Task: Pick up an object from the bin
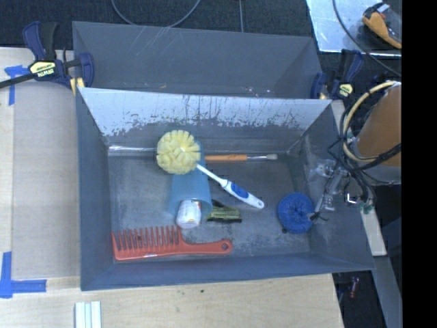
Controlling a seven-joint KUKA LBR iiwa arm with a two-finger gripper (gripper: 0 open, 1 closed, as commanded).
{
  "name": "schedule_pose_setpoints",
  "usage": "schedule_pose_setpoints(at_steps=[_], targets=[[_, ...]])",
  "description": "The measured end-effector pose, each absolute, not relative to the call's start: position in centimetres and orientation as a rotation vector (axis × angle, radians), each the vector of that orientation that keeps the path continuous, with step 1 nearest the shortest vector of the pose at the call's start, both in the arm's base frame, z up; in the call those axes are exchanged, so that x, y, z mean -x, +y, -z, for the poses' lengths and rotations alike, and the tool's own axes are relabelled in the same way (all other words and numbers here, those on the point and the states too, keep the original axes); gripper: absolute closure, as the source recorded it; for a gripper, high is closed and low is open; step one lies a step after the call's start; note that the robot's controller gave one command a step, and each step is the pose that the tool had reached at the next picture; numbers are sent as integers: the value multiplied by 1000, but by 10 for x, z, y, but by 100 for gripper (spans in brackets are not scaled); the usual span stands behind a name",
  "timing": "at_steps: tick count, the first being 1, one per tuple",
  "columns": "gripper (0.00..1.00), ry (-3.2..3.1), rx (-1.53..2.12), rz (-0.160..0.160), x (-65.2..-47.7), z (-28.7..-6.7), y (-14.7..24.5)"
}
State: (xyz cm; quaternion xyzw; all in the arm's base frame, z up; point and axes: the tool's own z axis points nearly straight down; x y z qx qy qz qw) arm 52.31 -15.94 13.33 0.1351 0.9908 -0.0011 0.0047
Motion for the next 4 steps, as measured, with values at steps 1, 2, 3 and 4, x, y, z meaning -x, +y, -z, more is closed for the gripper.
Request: schedule_pose_setpoints(at_steps=[1, 2, 3, 4], targets=[[0, 3129, 58, 6, -536, -70, -158], [100, 3095, -409, 3, -527, -73, -158], [100, 3095, -408, 3, -527, -73, -158], [100, 3104, -409, 2, -524, -98, -158]])
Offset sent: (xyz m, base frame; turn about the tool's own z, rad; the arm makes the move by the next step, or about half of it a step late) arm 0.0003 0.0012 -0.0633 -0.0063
